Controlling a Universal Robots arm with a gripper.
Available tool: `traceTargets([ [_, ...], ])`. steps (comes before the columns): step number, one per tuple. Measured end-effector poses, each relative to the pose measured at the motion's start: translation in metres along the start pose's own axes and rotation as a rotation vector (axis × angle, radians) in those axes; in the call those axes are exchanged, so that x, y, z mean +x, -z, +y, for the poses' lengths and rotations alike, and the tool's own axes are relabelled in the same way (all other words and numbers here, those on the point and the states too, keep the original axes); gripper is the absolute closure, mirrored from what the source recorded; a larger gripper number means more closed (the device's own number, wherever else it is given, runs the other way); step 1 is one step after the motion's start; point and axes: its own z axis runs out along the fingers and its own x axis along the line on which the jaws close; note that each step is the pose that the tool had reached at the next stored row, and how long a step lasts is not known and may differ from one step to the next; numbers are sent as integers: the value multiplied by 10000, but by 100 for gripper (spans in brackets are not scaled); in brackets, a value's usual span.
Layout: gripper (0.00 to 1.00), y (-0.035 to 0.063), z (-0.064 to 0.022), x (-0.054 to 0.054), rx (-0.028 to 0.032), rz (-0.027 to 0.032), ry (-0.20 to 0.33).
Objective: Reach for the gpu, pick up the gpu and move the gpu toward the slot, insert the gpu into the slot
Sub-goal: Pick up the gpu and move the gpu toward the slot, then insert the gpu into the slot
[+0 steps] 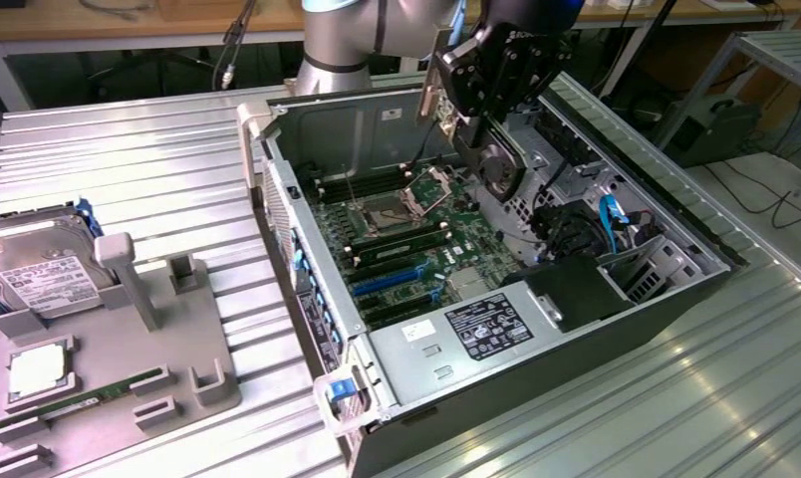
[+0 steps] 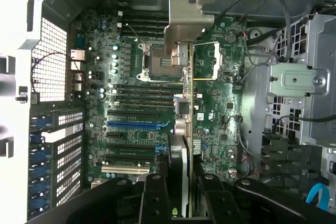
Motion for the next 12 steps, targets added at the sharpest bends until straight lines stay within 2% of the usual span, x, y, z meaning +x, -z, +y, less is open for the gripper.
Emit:
traceTargets([
  [12, 73, 0, 1, -3, -1, 3, 88],
])
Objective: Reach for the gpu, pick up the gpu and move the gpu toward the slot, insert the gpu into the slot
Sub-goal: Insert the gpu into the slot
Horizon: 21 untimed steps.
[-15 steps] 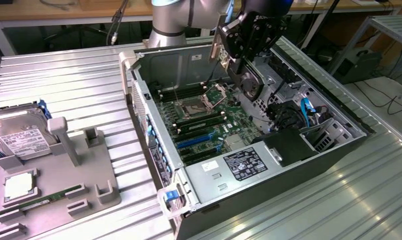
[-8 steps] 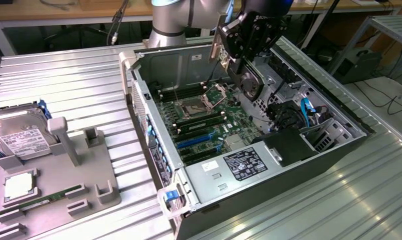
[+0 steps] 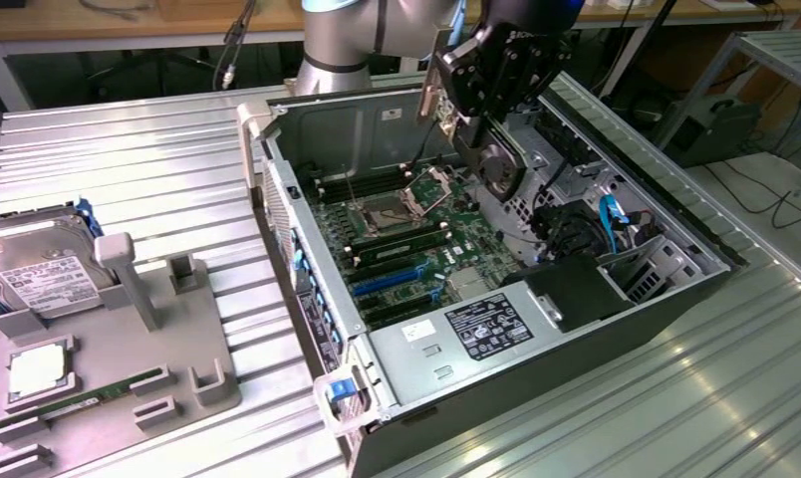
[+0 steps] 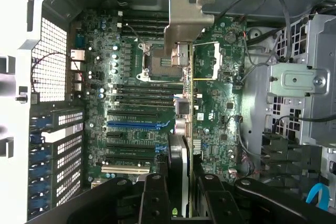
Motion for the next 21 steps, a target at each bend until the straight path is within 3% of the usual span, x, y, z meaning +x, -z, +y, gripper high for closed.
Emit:
traceTargets([
  [7, 73, 1, 0, 0, -16, 61, 1494],
  [10, 73, 0, 0, 0, -30, 104, 2601],
  [21, 73, 0, 0, 0, -54, 187, 4702],
])
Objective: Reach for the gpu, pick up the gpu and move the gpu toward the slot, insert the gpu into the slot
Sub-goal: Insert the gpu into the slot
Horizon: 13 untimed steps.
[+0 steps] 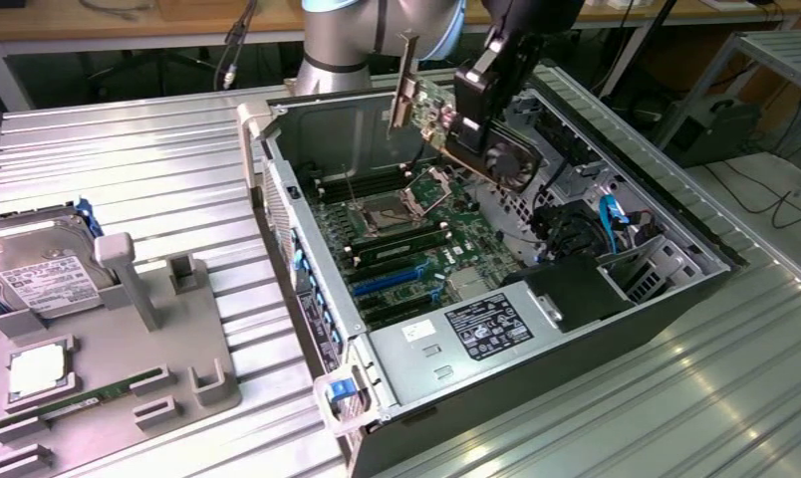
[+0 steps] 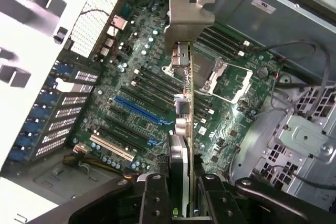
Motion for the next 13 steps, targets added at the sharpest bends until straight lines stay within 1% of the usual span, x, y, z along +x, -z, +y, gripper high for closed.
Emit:
traceTargets([
  [6, 73, 0, 0, 0, -12, 44, 1084],
  [7, 73, 0, 0, 0, -18, 62, 1535],
  [9, 73, 0, 0, 0, -24, 84, 2114],
  [13, 73, 0, 0, 0, -32, 117, 2906],
])
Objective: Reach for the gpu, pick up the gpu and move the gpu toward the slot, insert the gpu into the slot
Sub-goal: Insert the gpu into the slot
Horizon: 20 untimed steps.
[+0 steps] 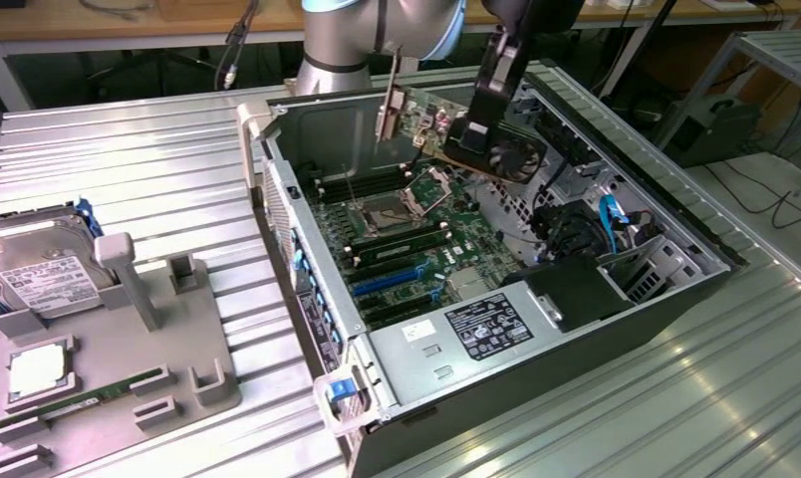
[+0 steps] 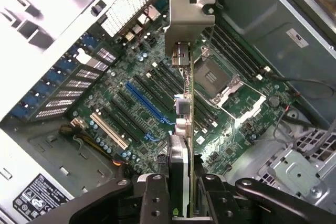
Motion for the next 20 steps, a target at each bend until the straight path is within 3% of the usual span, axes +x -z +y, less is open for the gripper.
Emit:
traceTargets([
  [20, 73, -39, -4, -2, -44, 141, 3694],
])
